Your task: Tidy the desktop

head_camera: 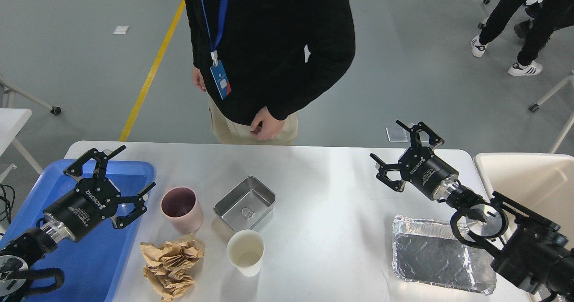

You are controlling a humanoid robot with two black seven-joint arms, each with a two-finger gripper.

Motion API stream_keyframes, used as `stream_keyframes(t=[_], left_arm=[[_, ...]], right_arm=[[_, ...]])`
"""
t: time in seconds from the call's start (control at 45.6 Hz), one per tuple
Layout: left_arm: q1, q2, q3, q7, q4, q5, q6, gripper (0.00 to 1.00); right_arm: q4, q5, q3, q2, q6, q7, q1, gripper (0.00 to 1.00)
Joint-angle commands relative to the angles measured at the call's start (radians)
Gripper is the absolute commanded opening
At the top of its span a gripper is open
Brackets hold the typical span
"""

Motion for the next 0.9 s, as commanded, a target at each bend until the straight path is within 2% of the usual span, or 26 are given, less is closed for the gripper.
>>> stream_keyframes(t=[0.0, 0.482, 0.877], left_arm=[[0.0, 0.002, -0.009, 0.003, 0.001, 0.0, 0.008, 0.97], [0.001, 0.0, -0.039, 0.0, 0.003, -0.002, 0.014, 0.97], [0.006, -0.02, -0.067, -0.022, 0.003, -0.002, 0.13, 0.97]], right_arm=[[0.0, 0.0, 0.0, 0.0, 0.0, 0.0, -0.001, 1.0], [0.0, 0.0, -0.002, 0.003, -0.002, 0.0, -0.001, 1.0], [0.0, -0.02, -0.002, 0.0, -0.002, 0.0, -0.006, 1.0]])
